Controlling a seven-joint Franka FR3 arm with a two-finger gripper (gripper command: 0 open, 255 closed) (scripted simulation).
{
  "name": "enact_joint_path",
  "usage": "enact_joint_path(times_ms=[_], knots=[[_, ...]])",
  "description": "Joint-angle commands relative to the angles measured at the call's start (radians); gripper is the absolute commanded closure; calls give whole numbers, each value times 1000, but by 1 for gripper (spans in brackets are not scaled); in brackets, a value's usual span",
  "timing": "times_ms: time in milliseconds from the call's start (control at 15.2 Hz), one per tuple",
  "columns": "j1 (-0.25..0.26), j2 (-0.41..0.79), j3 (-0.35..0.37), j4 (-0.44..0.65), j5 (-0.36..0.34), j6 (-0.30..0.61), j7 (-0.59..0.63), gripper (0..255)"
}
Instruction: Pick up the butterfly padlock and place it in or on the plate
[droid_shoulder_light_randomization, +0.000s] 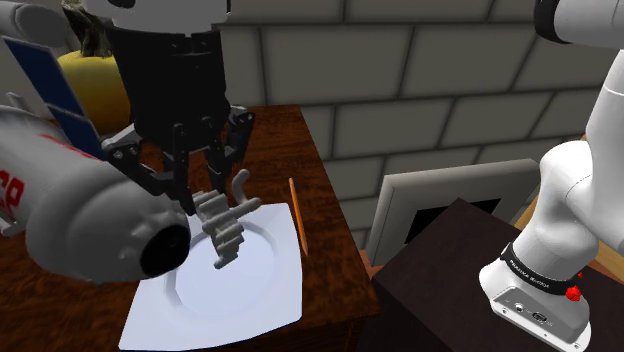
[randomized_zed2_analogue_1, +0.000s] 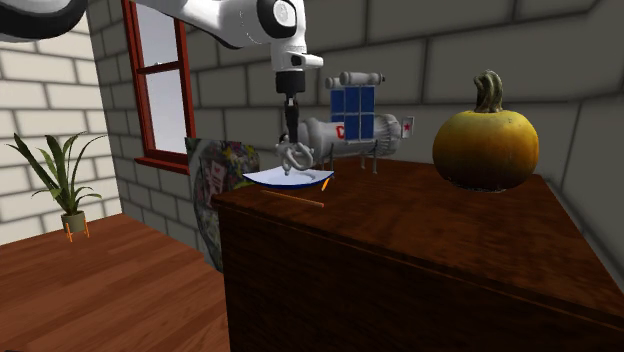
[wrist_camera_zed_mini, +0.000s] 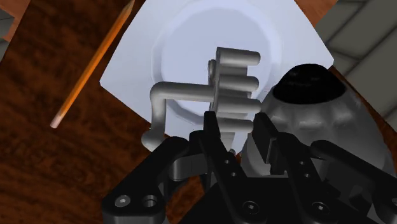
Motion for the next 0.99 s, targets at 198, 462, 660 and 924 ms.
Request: enact_joint_path(times_ms=[198,462,660,924], knots=[[-3,6,1,-91,5,91,3,255],[-6,1,-1,-150,6,146,2,255],[-5,1,-4,-164,7,159,2,255],[-3,1,-7,-164,8,159,1,255]])
